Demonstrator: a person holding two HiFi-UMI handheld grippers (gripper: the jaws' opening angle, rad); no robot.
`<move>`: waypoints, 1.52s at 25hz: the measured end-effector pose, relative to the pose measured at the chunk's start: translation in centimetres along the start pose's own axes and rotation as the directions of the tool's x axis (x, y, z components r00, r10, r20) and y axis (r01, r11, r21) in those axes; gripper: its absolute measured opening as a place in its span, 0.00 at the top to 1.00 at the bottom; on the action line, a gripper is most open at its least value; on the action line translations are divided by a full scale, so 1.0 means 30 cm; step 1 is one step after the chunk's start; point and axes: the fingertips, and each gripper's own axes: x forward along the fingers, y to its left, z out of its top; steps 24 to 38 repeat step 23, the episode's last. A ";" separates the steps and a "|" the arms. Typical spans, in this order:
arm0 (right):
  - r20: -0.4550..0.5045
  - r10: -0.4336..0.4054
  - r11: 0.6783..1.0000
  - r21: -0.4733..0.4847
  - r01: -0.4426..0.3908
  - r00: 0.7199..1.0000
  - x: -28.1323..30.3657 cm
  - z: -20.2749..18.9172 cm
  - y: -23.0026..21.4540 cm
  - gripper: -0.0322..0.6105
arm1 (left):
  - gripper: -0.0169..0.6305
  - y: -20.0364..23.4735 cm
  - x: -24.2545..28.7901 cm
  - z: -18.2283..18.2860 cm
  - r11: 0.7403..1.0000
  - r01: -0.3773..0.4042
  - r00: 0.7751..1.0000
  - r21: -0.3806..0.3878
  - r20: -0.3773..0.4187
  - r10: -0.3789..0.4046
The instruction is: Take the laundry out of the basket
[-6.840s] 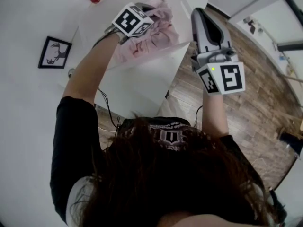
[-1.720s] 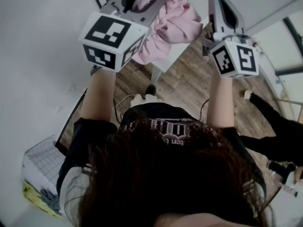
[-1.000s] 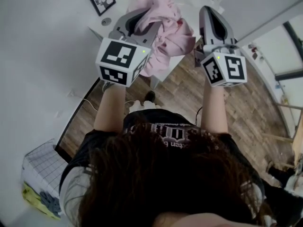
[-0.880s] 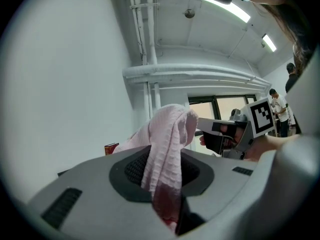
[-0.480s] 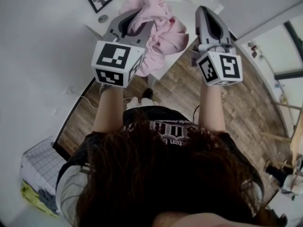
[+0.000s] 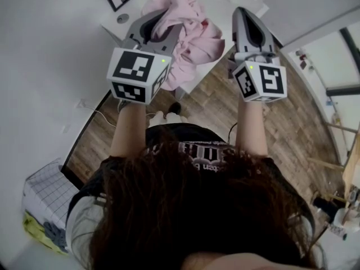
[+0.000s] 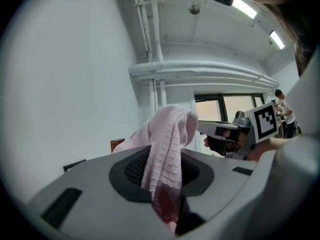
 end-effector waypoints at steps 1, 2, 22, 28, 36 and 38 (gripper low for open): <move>-0.003 -0.001 1.000 -0.003 0.001 1.000 0.000 -0.002 -0.002 0.91 | 0.83 -0.001 0.002 -0.001 1.000 0.000 1.000 0.000 -0.002 0.000; -0.004 -0.002 1.000 -0.006 0.002 1.000 0.000 -0.002 -0.004 0.91 | 0.83 -0.002 0.003 -0.002 1.000 0.001 1.000 0.000 -0.003 -0.001; 0.006 -0.020 0.999 -0.025 0.020 1.000 0.017 0.014 -0.020 0.91 | 0.83 -0.001 0.009 0.001 1.000 0.015 1.000 0.006 0.002 -0.015; 0.007 -0.021 1.000 -0.024 0.021 1.000 0.021 0.013 -0.020 0.91 | 0.83 0.000 0.009 0.002 1.000 0.016 1.000 0.007 0.004 -0.016; 0.007 -0.021 1.000 -0.024 0.021 1.000 0.021 0.013 -0.020 0.91 | 0.83 0.000 0.009 0.002 1.000 0.016 1.000 0.007 0.004 -0.016; 0.007 -0.021 1.000 -0.024 0.021 1.000 0.021 0.013 -0.020 0.91 | 0.83 0.000 0.009 0.002 1.000 0.016 1.000 0.007 0.004 -0.016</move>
